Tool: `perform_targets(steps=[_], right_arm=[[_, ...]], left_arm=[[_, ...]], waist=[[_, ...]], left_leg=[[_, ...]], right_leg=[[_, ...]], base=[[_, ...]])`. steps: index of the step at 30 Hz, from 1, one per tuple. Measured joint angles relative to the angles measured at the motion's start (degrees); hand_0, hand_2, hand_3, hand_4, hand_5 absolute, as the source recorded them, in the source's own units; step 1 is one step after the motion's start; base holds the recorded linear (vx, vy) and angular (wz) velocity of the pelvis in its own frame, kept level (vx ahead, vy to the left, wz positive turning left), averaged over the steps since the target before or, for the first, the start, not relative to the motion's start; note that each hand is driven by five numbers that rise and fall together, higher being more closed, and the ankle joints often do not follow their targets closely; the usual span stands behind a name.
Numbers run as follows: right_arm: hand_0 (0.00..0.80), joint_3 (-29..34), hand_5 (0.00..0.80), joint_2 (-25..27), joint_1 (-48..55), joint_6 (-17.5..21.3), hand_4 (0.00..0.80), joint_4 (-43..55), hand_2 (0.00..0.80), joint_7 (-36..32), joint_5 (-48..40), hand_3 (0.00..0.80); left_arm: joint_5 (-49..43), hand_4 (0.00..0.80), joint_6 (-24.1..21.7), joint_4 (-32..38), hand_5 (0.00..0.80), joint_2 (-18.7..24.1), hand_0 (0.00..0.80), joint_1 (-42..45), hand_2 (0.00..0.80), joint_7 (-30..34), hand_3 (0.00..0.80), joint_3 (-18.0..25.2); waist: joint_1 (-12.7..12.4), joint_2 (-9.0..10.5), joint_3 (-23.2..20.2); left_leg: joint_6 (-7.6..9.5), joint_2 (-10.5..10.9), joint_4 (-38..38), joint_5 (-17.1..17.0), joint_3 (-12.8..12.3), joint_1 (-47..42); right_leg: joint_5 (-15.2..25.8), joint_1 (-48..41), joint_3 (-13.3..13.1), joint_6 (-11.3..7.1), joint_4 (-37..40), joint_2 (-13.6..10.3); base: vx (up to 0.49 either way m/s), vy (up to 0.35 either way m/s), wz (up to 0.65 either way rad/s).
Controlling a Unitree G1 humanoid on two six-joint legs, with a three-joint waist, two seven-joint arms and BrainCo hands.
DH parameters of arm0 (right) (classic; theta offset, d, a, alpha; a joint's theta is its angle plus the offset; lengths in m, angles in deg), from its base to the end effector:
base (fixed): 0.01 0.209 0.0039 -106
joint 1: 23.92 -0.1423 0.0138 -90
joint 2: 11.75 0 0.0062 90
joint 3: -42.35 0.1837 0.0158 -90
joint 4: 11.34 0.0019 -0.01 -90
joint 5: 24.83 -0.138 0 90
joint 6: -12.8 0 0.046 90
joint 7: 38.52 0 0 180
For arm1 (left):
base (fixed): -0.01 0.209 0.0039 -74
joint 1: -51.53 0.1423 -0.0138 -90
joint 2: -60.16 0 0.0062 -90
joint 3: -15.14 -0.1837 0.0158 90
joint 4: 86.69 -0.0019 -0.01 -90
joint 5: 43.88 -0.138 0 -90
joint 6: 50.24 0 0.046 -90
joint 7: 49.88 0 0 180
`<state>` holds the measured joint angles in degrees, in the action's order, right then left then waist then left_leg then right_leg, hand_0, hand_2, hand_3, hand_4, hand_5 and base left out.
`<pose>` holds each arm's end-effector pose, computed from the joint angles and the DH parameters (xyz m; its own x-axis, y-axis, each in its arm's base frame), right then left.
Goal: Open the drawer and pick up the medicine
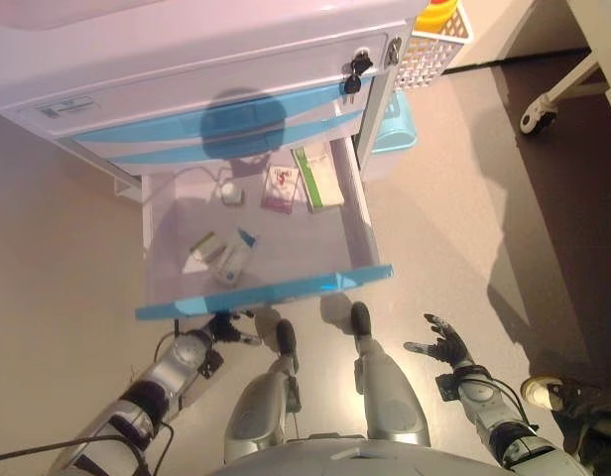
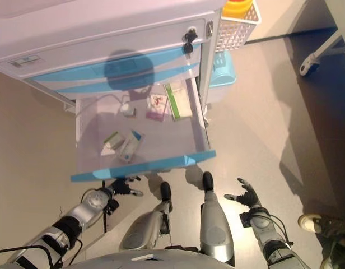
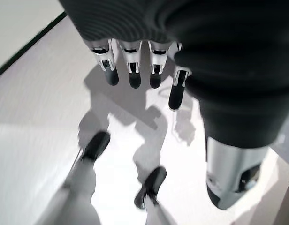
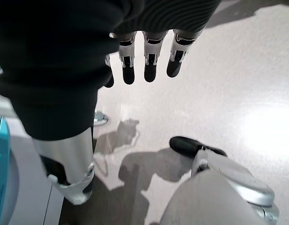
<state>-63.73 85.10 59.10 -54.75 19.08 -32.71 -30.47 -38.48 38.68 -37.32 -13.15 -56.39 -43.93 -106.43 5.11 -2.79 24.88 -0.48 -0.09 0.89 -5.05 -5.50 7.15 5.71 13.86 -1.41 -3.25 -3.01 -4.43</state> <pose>0.1558 -0.2464 -0.0674 0.8592 -0.1300 -0.4949 -0.0983 0.9072 -0.4090 0.2281 0.2337 -0.0109 0.8042 -0.1367 -0.5785 0.4756 0.7318 0.4881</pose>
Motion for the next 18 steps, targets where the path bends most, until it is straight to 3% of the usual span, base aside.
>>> perform_targets(steps=[3,8,14,18], right_arm=[[0.000,-0.5,0.000,0.5,-0.2,0.0,0.000,1.2,0.000,-0.1,-0.1,0.000],[0.000,-0.8,0.000,1.0,-0.2,0.0,0.000,2.8,0.000,-0.7,0.0,0.000],[0.000,-4.1,0.000,2.0,-0.6,0.0,0.000,5.3,0.000,-1.0,0.0,0.000],[0.000,-6.1,0.000,2.3,-0.9,-0.3,0.000,5.7,0.000,-0.5,0.0,0.000]], left_arm=[[2.1,0.000,2.8,3.2,0.000,4.0,0.000,-5.4,0.000,0.1,0.000,0.2],[5.3,0.000,7.7,2.7,0.000,8.9,0.000,-15.1,0.000,2.8,0.000,0.6],[11.6,0.000,11.3,-15.3,0.000,9.7,0.000,-32.5,0.000,3.7,0.000,2.1],[13.3,0.000,8.3,-25.8,0.000,9.8,0.000,-41.3,0.000,-4.2,0.000,3.4]], waist=[[0.5,-0.01,2.1],[1.9,0.31,3.1],[4.9,1.82,4.0],[6.1,2.95,4.1]], left_leg=[[0.04,0.2,-1.6,0.1,0.0,1.3],[0.05,0.3,-3.7,0.5,-1.2,3.9],[-0.29,0.1,-6.7,1.4,-2.2,6.7],[-0.49,-0.1,-7.8,1.8,-2.8,8.2]], right_leg=[[0.1,1.2,-0.6,0.12,-1.3,0.0],[-0.1,4.2,-1.9,-0.16,-3.2,0.1],[-0.1,7.1,-4.0,0.02,-5.2,0.6],[0.0,8.9,-5.8,0.11,-6.1,1.3]], base=[[0.011,0.022,-0.02],[0.016,0.042,-0.09],[-0.007,0.017,-0.10],[-0.017,-0.014,-0.11]])
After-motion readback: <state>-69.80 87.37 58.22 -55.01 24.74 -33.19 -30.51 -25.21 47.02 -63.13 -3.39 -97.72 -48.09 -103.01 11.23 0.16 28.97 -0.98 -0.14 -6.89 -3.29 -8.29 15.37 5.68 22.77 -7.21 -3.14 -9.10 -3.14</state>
